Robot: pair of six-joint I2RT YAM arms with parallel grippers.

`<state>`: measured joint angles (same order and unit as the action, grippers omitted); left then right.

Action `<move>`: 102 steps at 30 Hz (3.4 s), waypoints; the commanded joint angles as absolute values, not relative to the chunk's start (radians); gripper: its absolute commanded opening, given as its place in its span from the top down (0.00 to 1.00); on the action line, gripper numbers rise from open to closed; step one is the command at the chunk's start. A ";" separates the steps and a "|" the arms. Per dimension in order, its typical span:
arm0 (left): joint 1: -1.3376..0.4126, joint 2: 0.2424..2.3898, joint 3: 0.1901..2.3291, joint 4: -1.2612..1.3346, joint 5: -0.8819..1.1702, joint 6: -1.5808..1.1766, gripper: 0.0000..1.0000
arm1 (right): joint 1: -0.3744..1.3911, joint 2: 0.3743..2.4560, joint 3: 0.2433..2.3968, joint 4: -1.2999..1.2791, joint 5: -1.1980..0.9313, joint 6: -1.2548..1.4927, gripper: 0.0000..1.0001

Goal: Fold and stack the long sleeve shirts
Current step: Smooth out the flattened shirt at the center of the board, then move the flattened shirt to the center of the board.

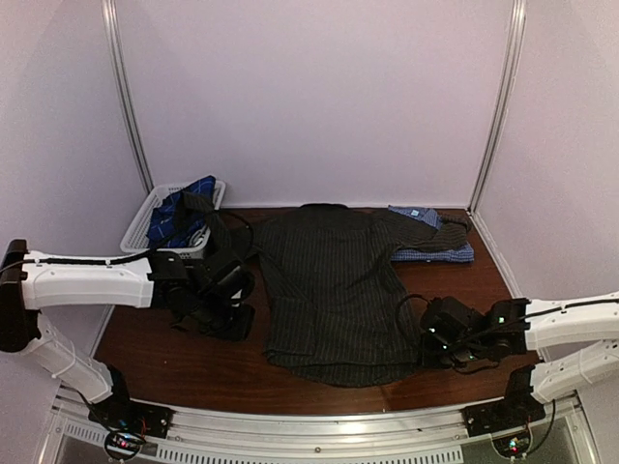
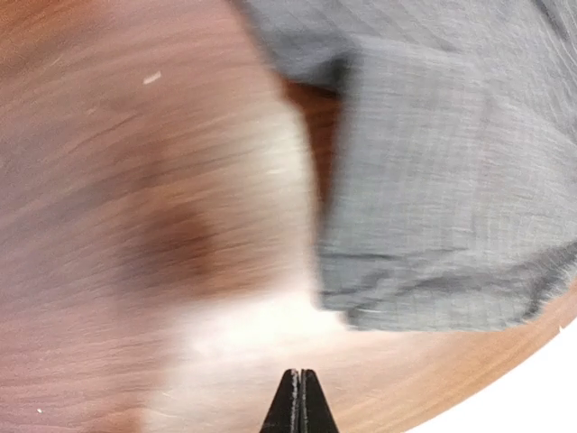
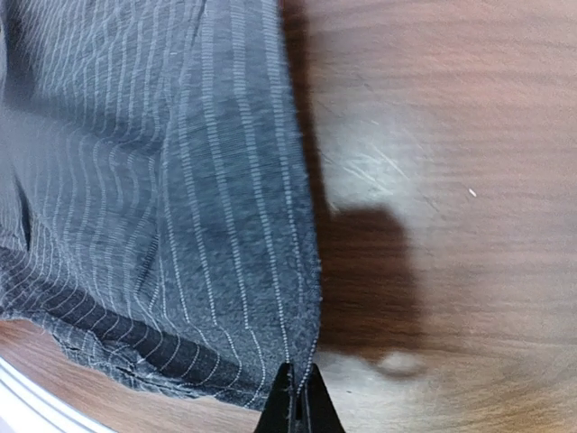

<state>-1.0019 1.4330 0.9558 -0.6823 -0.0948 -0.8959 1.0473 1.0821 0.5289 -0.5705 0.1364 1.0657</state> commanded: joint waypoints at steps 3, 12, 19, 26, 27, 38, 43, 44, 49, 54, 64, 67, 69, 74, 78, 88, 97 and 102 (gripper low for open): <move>-0.981 1.375 0.835 -0.543 -0.035 -0.925 1.00 | 1.049 0.949 0.443 -0.588 0.184 1.179 1.00; -1.095 1.661 1.101 -0.492 -0.077 -0.869 0.84 | 1.084 0.914 0.379 -0.557 0.180 1.198 0.92; -1.170 1.881 1.304 -0.519 -0.109 -0.837 0.66 | 1.092 0.926 0.481 -0.646 0.259 1.169 0.63; -1.184 1.972 1.328 -0.513 -0.116 -0.849 0.54 | 1.092 0.978 0.535 -0.650 0.280 1.133 0.54; -1.184 1.981 1.332 -0.510 -0.118 -0.845 0.52 | 1.093 0.983 0.535 -0.641 0.279 1.131 0.54; -1.184 2.039 1.360 -0.531 -0.175 -0.846 0.74 | 1.092 1.016 0.535 -0.589 0.276 1.124 0.54; -1.184 1.996 1.346 -0.551 -0.215 -0.851 0.92 | 1.092 1.029 0.540 -0.577 0.273 1.117 0.54; -1.183 1.982 1.344 -0.557 -0.223 -0.854 0.95 | 1.093 1.035 0.542 -0.575 0.273 1.115 0.54; -1.184 1.891 1.305 -0.564 -0.252 -0.888 1.00 | 1.093 1.067 0.551 -0.578 0.273 1.106 0.54; -1.184 1.795 1.228 -0.551 -0.255 -0.933 1.00 | 1.093 1.058 0.553 -0.596 0.282 1.111 0.54; -1.145 1.481 0.933 -0.622 -0.309 -1.102 1.00 | 1.092 1.041 0.490 -0.589 0.243 1.132 0.56; -1.116 1.395 0.815 -0.617 -0.281 -1.134 1.00 | 1.093 1.039 0.458 -0.561 0.215 1.134 0.60; -1.109 1.360 0.755 -0.619 -0.262 -1.153 1.00 | 1.094 1.041 0.444 -0.543 0.198 1.132 0.64; -1.108 1.279 0.661 -0.640 -0.226 -1.205 1.00 | 1.097 1.040 0.430 -0.549 0.178 1.130 0.84; -1.106 1.218 0.608 -0.707 -0.185 -1.226 1.00 | 1.098 1.010 0.439 -0.622 0.168 1.121 0.97; -1.106 1.116 0.508 -0.773 -0.082 -1.254 1.00 | 1.113 0.912 0.377 -0.635 0.025 1.123 1.00; -1.102 1.134 0.502 -0.747 -0.047 -1.240 1.00 | 1.164 0.895 0.354 -0.626 -0.016 1.160 0.94; -1.079 1.136 0.562 -0.785 -0.067 -1.182 0.66 | 1.163 0.884 0.457 -0.701 0.085 1.139 0.59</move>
